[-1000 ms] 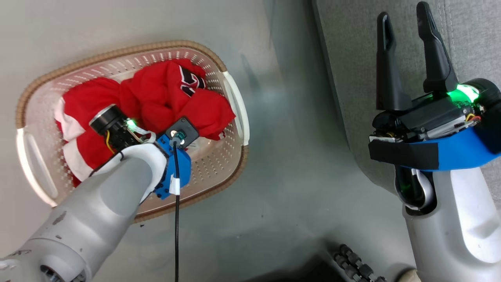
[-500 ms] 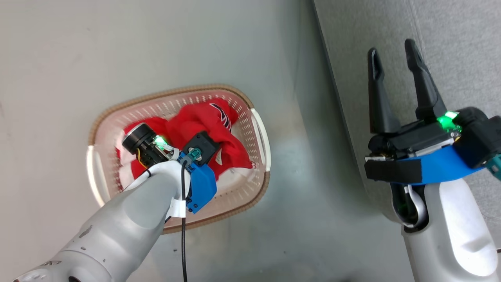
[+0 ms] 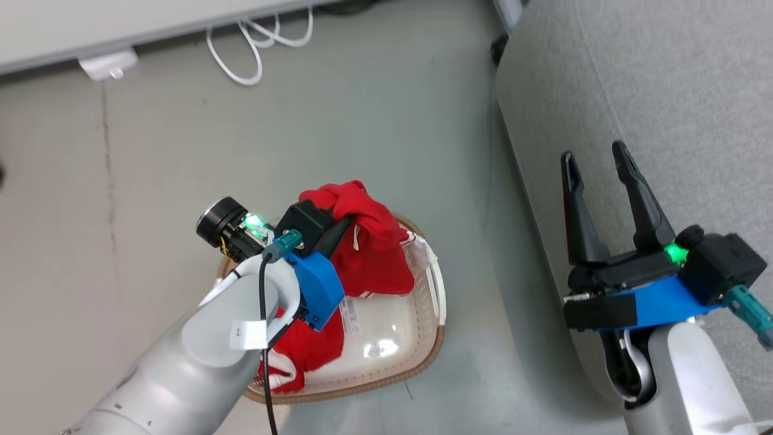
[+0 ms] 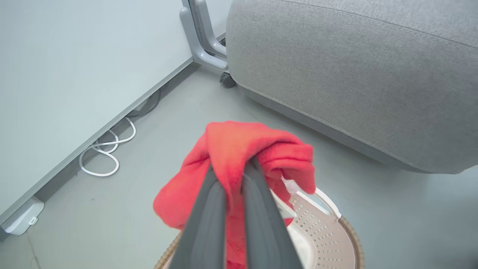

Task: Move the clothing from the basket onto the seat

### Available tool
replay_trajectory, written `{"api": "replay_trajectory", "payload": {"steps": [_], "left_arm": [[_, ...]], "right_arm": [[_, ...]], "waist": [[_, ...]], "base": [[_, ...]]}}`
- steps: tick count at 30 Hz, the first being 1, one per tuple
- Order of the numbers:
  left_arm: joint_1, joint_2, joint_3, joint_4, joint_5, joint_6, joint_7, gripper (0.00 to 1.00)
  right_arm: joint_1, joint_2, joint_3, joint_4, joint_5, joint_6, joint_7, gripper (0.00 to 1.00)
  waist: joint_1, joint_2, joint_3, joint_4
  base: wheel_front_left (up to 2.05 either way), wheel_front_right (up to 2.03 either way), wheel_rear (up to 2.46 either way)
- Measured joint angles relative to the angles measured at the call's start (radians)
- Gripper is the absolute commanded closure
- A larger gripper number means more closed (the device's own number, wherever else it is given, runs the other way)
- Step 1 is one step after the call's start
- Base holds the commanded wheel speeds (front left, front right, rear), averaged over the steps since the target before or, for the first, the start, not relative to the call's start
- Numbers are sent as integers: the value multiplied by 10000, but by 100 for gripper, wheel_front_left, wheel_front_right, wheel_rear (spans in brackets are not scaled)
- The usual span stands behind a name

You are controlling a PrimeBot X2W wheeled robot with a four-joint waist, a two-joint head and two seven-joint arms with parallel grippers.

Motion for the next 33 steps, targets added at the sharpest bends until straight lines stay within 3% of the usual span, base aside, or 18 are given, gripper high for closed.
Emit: {"api": "replay_trajectory", "payload": {"steps": [18,33], "left_arm": [[2071,148,3106,-2144,1248,2,0,100],[3322,105,3952,-3302,1908,-2,0,100]], "right_arm": [[1726,-2,-196,345,109,-2,0,0],[2605,0,-274,405,278,0,0,0]], "waist": [[0,1,-2741,565],[0,0,-3964,957]], "base": [[0,0,0],[0,0,0]]}}
